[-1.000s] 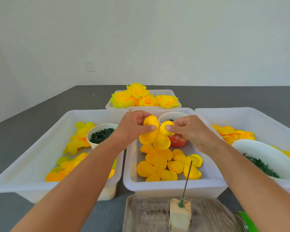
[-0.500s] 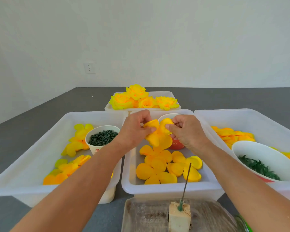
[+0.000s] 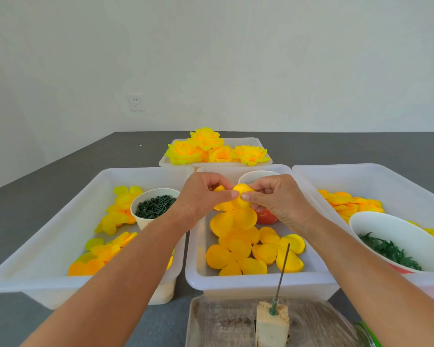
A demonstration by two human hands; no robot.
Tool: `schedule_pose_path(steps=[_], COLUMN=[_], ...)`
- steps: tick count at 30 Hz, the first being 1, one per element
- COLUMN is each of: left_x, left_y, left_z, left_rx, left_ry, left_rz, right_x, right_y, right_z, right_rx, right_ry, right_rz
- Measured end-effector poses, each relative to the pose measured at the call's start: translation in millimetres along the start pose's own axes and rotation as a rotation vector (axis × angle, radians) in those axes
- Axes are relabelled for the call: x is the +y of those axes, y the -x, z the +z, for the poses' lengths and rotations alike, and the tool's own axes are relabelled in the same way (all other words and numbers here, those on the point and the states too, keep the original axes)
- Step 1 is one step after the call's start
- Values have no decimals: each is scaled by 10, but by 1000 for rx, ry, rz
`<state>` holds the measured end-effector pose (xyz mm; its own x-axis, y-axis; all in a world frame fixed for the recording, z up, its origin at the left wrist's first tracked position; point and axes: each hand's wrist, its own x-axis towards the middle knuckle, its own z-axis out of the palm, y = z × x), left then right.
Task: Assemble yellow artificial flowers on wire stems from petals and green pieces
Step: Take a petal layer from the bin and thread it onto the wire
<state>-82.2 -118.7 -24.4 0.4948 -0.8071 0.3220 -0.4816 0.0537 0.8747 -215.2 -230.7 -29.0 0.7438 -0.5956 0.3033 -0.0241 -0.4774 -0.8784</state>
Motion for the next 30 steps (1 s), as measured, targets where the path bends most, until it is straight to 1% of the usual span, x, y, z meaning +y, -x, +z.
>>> schedule_pose_path(steps=[3, 6, 9, 12, 13, 14, 16, 18, 19, 22, 25, 28, 30], left_x=[10, 15, 15, 3, -3, -6, 2, 19, 26, 30, 15, 15, 18], left_y=[-1, 4, -3, -17, -21, -25, -26, -22, -20, -10, -11, -13, -14], left_z=[-3, 29, 57, 42, 34, 28, 17, 19, 24, 44, 58, 55, 40], left_rx=[-30, -61, -22, 52, 59, 51, 14, 1, -1, -11, -25, -33, -14], left_ry=[-39, -119, -239, -317, -314, -278, -109, 50, 88, 118, 66, 77, 105], left_rz=[33, 75, 162, 167, 160, 150, 120, 99, 101, 88, 71, 77, 77], right_x=[0, -2, -16, -37, -34, -30, -29, -38, -40, -60, -64, -56, -49], right_y=[-7, -2, 5, 18, 14, 11, 4, -1, 0, 11, 18, 17, 19], right_z=[5, 20, 19, 22, 25, 27, 30, 28, 19, -10, -20, -19, -23], right_rx=[47, 47, 30, -48, -51, -34, 8, -2, -5, 43, 80, 83, 76], right_ry=[-122, -48, 42, 30, 19, 16, -10, -114, -156, -171, -139, -140, -183], right_rz=[50, 14, -51, -86, -84, -75, -35, 25, 49, 60, 42, 41, 33])
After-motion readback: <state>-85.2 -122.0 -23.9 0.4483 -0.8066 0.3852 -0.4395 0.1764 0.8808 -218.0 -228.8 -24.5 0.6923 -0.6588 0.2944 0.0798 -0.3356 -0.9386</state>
